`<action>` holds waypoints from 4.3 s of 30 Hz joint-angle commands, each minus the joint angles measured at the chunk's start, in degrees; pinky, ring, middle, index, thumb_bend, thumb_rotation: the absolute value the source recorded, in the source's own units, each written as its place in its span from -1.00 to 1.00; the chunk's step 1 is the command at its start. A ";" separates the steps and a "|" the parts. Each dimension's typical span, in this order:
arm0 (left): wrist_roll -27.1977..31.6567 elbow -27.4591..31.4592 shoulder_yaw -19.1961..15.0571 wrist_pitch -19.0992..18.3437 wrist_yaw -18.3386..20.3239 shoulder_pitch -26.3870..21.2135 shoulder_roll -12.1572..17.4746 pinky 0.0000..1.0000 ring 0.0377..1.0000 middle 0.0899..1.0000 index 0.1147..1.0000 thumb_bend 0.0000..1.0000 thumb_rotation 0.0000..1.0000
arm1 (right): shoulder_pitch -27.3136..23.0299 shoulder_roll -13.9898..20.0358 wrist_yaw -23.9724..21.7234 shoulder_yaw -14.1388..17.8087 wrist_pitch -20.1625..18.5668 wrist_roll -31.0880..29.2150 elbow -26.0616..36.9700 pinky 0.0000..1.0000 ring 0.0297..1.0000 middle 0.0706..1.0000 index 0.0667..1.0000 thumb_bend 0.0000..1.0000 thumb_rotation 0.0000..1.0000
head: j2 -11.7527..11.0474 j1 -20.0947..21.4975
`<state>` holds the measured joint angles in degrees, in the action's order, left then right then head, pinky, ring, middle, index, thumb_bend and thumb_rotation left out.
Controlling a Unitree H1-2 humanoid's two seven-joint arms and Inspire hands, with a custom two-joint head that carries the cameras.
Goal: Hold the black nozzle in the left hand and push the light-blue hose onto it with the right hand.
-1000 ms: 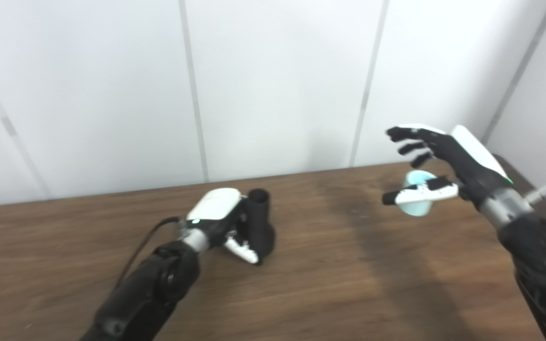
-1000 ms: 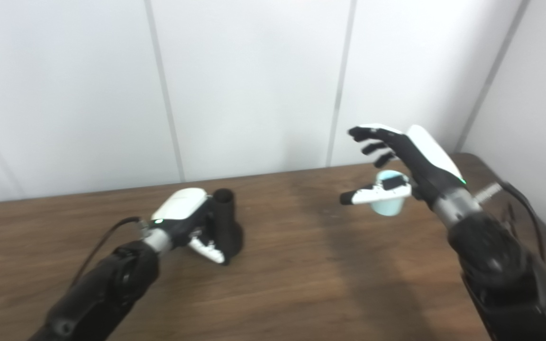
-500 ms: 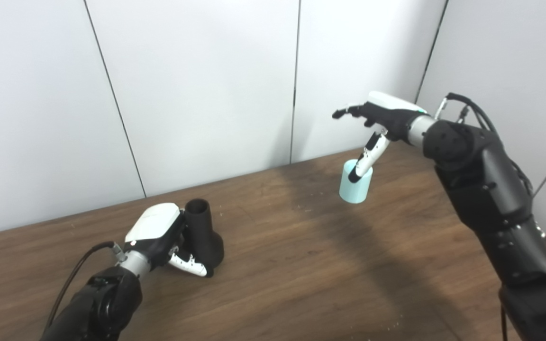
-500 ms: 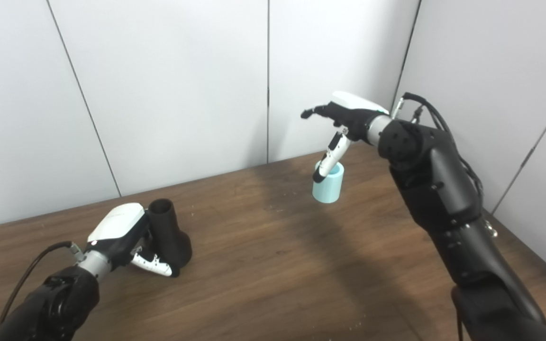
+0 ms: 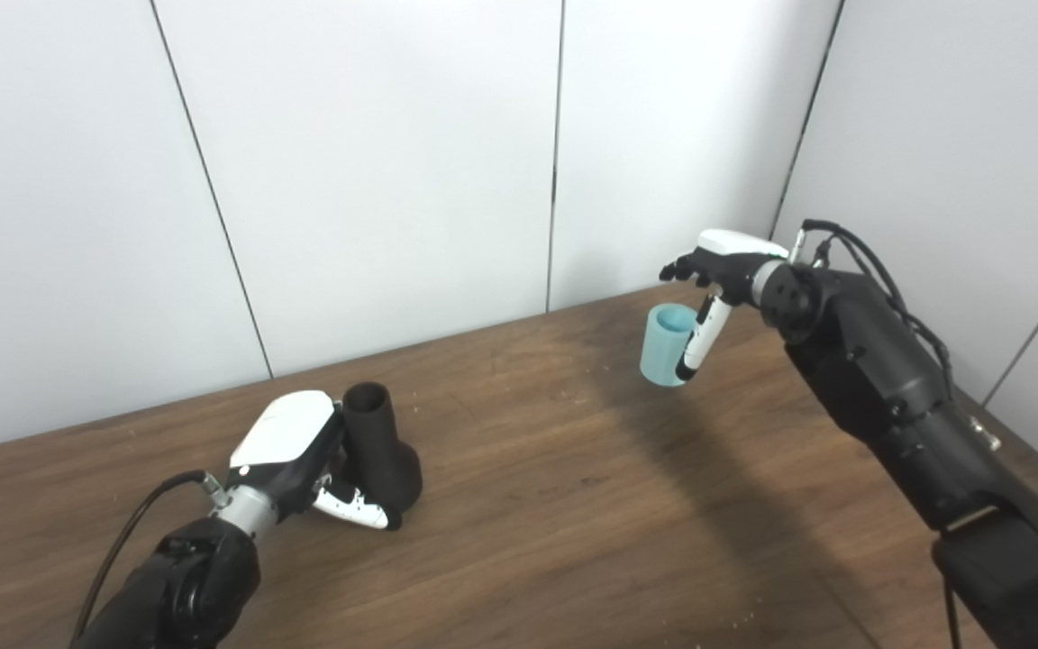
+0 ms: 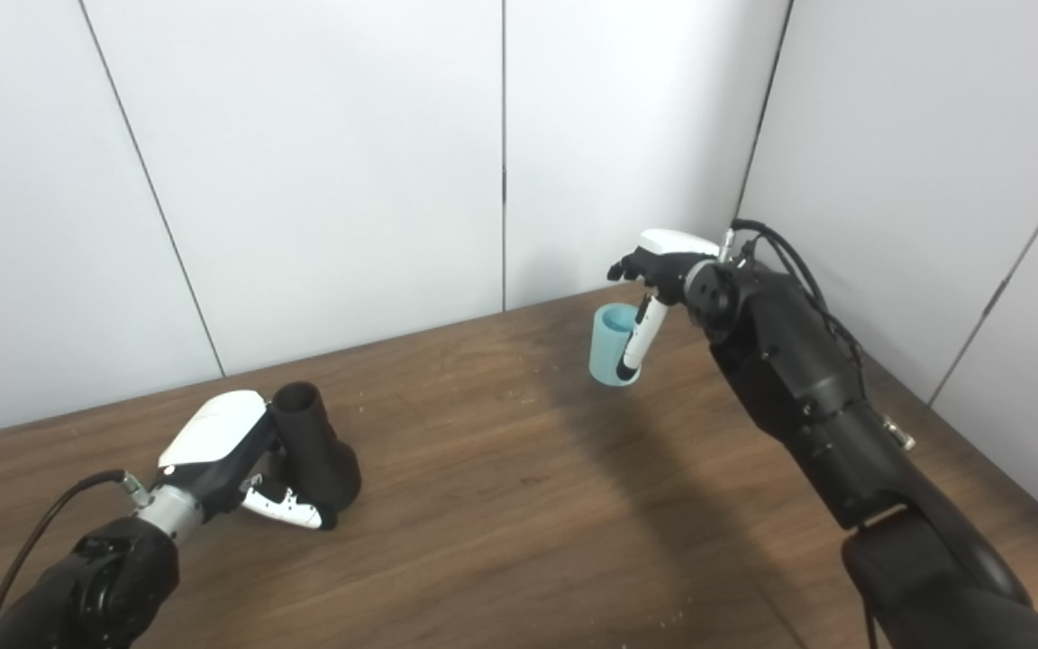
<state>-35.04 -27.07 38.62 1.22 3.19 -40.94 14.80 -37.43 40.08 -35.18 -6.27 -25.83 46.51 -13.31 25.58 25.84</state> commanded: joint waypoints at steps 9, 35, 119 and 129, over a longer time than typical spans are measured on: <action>-3.29 -4.98 5.16 -0.77 7.26 9.05 2.03 0.15 0.13 -0.02 -0.22 0.04 -1.00 | -4.44 1.11 7.21 -1.57 1.44 -2.38 -4.75 0.53 0.74 0.75 0.67 0.85 -0.75 | 0.44 -0.49; -2.85 -0.54 5.03 -2.86 9.77 9.48 3.56 0.07 0.04 -0.07 -0.20 0.04 -1.00 | -2.97 0.32 16.87 -4.40 6.53 -5.60 -7.35 0.12 0.25 0.27 0.26 0.55 -0.81 | 3.06 -1.27; -3.00 4.11 7.70 -14.09 14.46 7.68 -2.31 -0.26 -0.24 -0.26 -0.17 0.05 -1.00 | -11.14 -16.70 9.01 -8.51 18.69 -14.06 19.79 -0.33 -0.13 -0.07 -0.08 0.00 -1.00 | 7.85 -22.11; -3.83 3.77 8.05 -14.21 14.26 7.48 -2.38 -0.09 -0.16 -0.25 -0.16 0.05 -1.00 | -10.04 -17.91 9.30 -10.07 19.61 -13.15 18.91 -0.33 -0.13 -0.08 -0.08 0.00 -1.00 | 8.32 -22.73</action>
<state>-35.36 -18.90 40.59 -10.27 8.25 -39.64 13.31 -44.04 22.29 -27.17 -16.92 -7.81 33.06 4.80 33.84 3.08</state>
